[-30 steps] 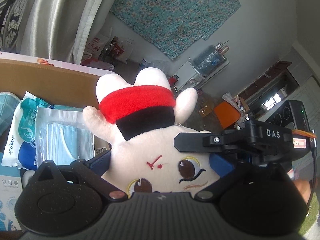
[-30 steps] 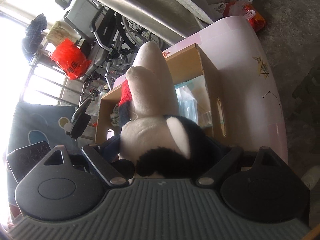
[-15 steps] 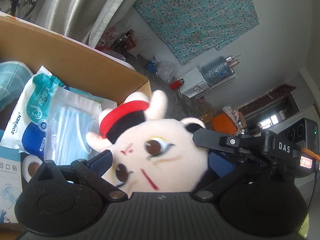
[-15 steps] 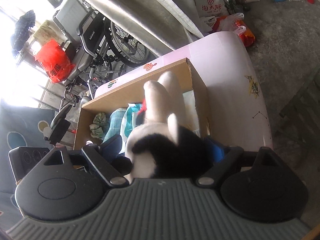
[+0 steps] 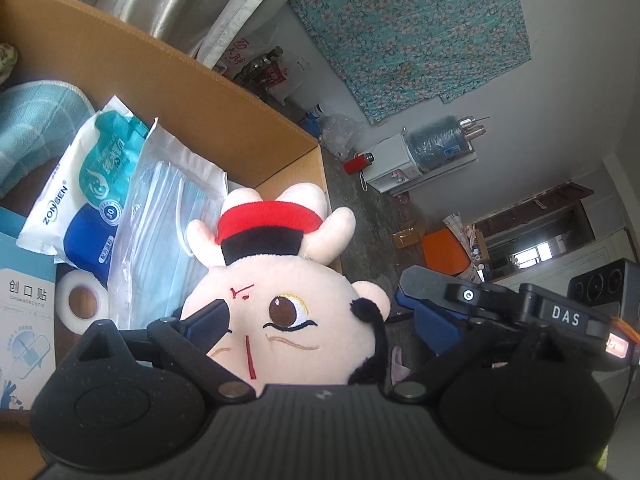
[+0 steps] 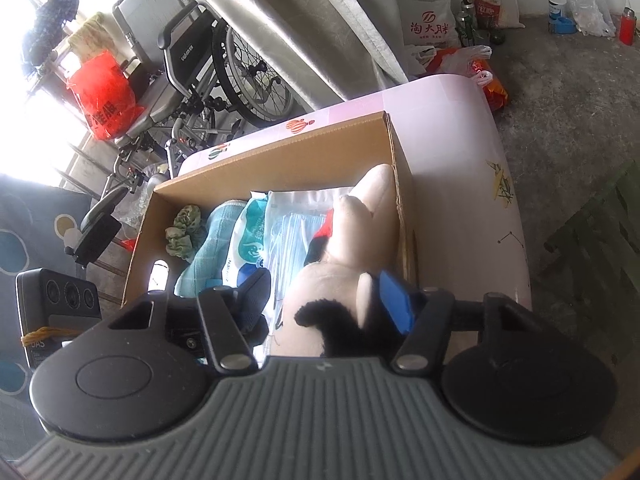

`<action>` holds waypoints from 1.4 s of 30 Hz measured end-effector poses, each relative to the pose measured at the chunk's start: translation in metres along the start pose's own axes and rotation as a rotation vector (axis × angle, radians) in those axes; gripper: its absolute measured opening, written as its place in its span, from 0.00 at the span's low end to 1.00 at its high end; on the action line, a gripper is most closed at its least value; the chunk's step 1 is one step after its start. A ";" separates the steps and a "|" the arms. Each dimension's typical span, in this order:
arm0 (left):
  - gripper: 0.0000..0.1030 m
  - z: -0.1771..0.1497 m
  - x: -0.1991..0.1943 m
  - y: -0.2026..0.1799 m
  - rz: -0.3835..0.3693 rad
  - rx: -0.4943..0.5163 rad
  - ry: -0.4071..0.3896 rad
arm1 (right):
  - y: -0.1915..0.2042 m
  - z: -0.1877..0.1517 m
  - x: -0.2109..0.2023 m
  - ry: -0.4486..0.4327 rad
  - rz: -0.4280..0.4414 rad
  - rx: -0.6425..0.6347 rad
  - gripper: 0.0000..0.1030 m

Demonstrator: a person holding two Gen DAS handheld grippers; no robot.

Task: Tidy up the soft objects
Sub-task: 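Lift and carry the plush doll with both tools into the cardboard box, then open both tools to release the plush doll in the box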

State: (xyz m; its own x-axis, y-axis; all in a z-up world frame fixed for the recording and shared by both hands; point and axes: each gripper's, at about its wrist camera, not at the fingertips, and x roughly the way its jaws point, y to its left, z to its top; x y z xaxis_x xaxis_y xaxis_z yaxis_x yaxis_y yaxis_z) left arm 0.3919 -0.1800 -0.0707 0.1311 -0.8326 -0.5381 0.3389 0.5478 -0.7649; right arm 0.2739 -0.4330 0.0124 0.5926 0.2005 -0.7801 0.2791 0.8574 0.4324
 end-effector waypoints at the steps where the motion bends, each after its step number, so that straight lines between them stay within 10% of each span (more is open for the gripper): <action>1: 0.96 0.000 -0.007 -0.002 0.007 0.001 -0.019 | -0.001 -0.001 -0.006 -0.012 0.010 0.001 0.59; 7: 0.96 -0.009 -0.057 -0.014 0.108 0.015 -0.141 | 0.006 -0.012 -0.033 -0.046 0.001 -0.056 0.66; 17: 0.96 -0.047 -0.110 -0.021 0.504 0.109 -0.256 | 0.072 -0.029 -0.015 0.020 -0.197 -0.367 0.77; 24: 0.97 -0.074 -0.146 -0.009 0.584 0.119 -0.311 | 0.153 -0.046 0.043 0.097 -0.305 -0.800 0.70; 34: 0.97 -0.084 -0.163 0.005 0.619 0.152 -0.327 | 0.173 -0.087 0.175 0.511 -0.522 -1.206 0.53; 42: 0.97 -0.081 -0.165 0.018 0.628 0.128 -0.320 | 0.178 -0.082 0.189 0.610 -0.558 -1.176 0.55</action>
State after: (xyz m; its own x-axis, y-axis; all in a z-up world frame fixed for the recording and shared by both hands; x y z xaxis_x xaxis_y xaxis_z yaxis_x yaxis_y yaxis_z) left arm 0.3006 -0.0260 -0.0238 0.5970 -0.3573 -0.7183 0.2137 0.9338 -0.2869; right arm 0.3733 -0.2032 -0.0950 0.1212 -0.3762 -0.9186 -0.5902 0.7167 -0.3714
